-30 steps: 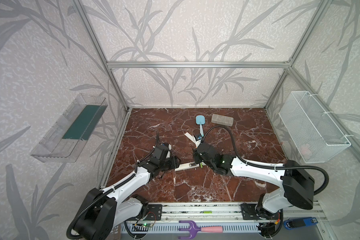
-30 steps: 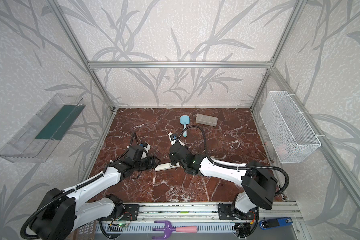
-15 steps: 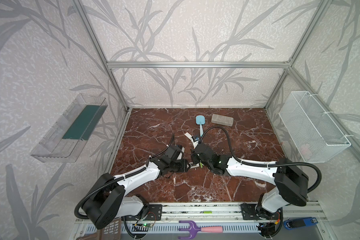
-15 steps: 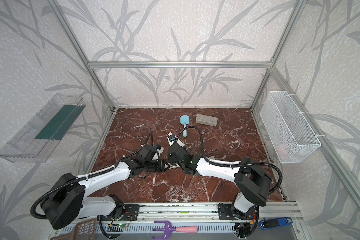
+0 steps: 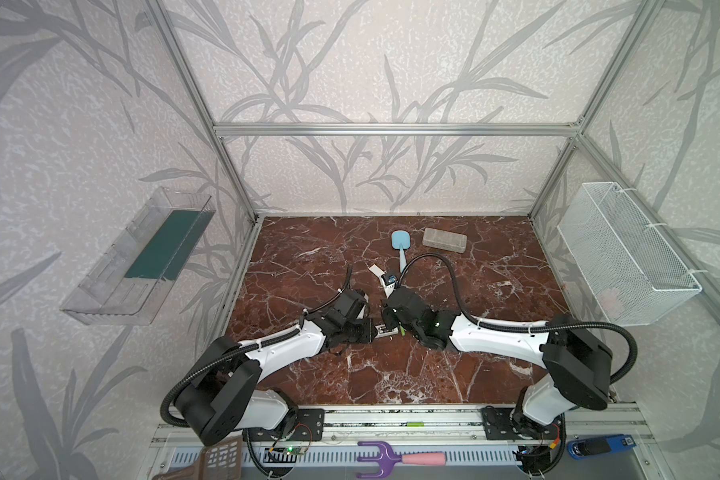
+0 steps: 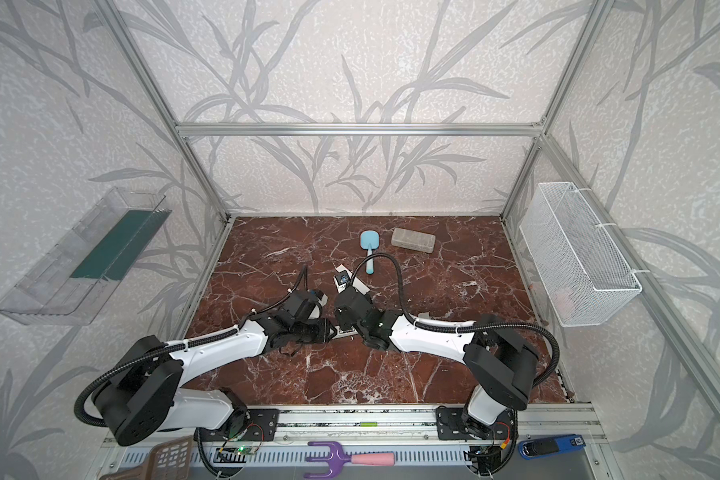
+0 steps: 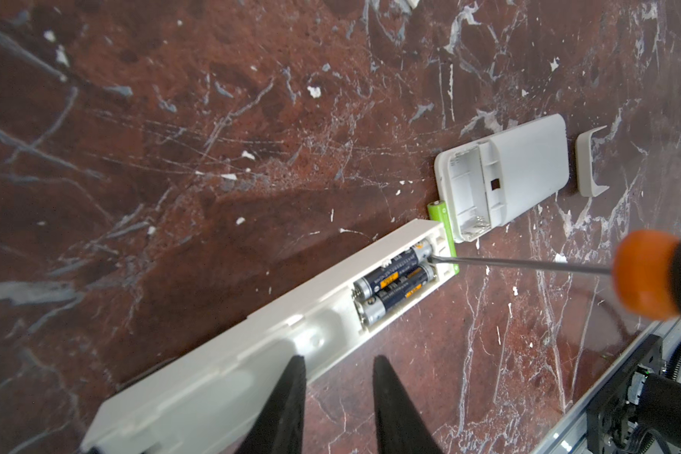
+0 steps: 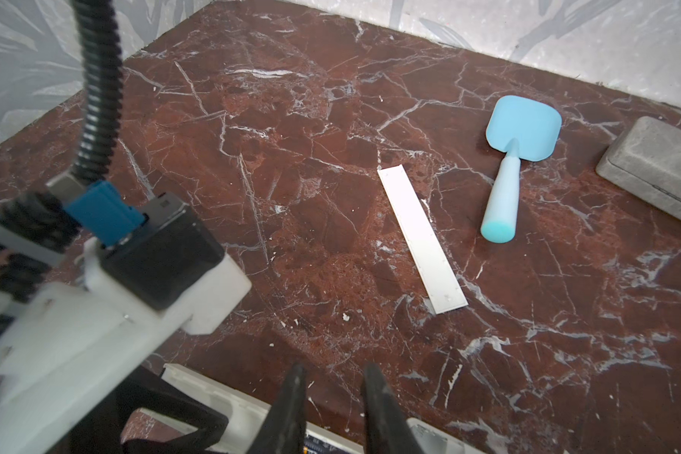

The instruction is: Unload the batteries from the remote control

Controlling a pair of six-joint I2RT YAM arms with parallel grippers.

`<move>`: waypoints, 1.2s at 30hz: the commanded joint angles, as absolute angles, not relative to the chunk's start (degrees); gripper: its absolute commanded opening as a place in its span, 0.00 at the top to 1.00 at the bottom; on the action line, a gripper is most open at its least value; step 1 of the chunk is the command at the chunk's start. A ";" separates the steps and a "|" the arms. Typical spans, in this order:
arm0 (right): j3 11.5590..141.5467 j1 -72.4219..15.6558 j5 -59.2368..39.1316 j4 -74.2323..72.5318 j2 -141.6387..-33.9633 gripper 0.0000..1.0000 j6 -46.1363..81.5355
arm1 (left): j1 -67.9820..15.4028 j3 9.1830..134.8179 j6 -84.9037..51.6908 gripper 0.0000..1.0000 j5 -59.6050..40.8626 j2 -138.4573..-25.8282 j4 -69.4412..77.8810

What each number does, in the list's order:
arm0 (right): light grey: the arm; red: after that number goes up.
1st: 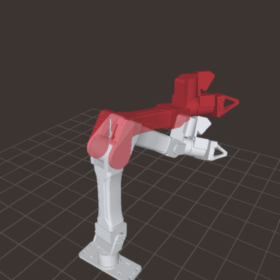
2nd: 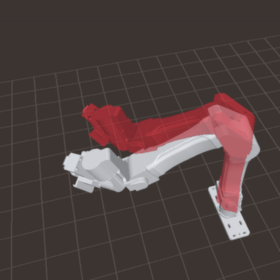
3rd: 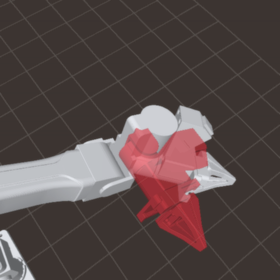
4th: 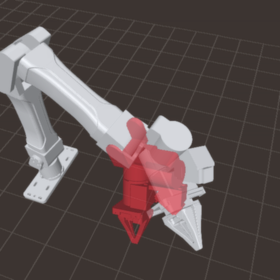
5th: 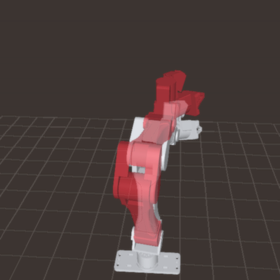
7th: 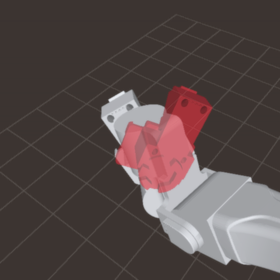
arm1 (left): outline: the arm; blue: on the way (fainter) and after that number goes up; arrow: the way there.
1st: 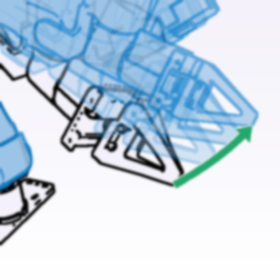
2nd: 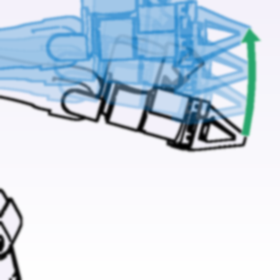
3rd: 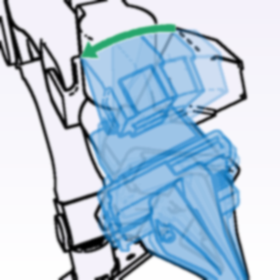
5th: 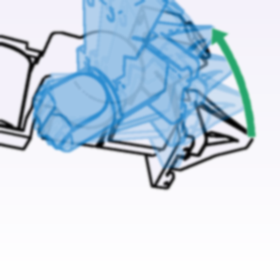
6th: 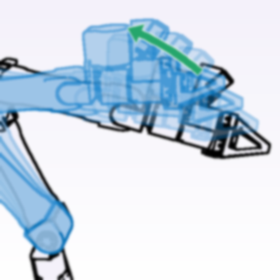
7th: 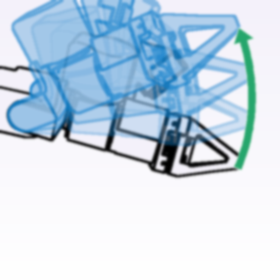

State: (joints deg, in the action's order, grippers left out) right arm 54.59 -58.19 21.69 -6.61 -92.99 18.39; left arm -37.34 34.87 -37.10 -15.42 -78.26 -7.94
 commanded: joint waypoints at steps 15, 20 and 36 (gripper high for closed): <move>55.68 -58.19 22.90 -8.57 -92.20 1.00 15.81 | -37.44 34.46 -38.33 0.74 -14.32 -82.00 -9.27; 55.81 -58.18 23.03 -8.61 -92.15 1.00 15.56 | -37.45 34.19 -38.58 0.74 -14.42 -82.09 -9.05; 55.55 -58.18 23.03 -8.49 -91.69 1.00 15.72 | -37.45 33.84 -39.02 0.77 -15.12 -83.75 -8.71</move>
State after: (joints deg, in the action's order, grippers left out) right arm 54.59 -58.19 22.04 -7.51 -92.86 16.36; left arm -37.34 35.18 -38.59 -15.94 -81.38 -3.18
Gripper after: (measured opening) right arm 0.253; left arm 0.233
